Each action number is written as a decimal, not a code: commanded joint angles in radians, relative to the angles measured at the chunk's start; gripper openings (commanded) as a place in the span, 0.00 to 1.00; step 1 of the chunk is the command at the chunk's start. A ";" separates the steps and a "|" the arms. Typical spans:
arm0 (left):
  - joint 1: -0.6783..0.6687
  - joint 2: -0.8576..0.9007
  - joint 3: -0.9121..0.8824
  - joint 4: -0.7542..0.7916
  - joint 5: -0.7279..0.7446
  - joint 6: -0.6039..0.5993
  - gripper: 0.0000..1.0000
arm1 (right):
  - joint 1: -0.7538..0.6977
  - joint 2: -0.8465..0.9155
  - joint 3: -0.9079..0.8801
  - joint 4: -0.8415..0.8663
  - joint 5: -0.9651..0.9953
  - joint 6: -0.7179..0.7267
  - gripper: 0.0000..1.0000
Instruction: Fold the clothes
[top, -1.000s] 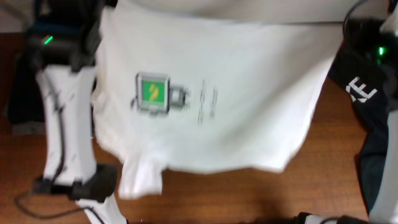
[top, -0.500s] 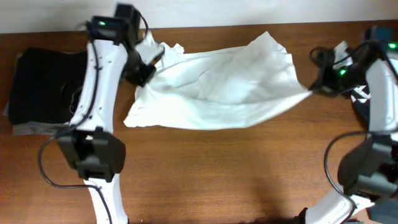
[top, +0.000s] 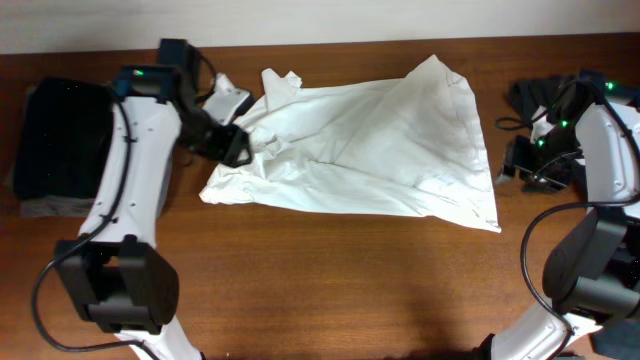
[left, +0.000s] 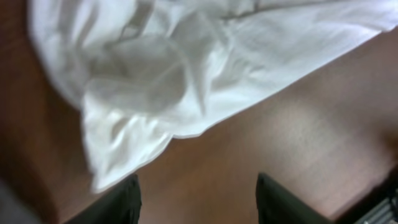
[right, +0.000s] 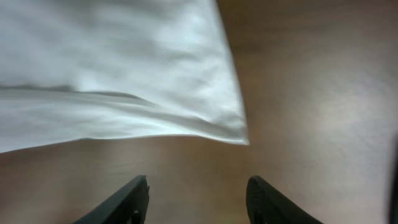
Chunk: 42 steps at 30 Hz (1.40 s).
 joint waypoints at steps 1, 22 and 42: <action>-0.101 0.024 -0.156 0.194 -0.047 0.012 0.67 | -0.001 -0.107 0.002 0.017 -0.154 -0.041 0.57; -0.278 -0.008 -0.247 -0.330 -0.058 -0.266 0.02 | -0.001 -0.164 0.002 0.066 -0.101 -0.040 0.64; -0.013 0.266 -0.246 0.588 -0.151 -0.165 0.59 | 0.059 0.239 -0.119 0.127 0.024 0.061 0.43</action>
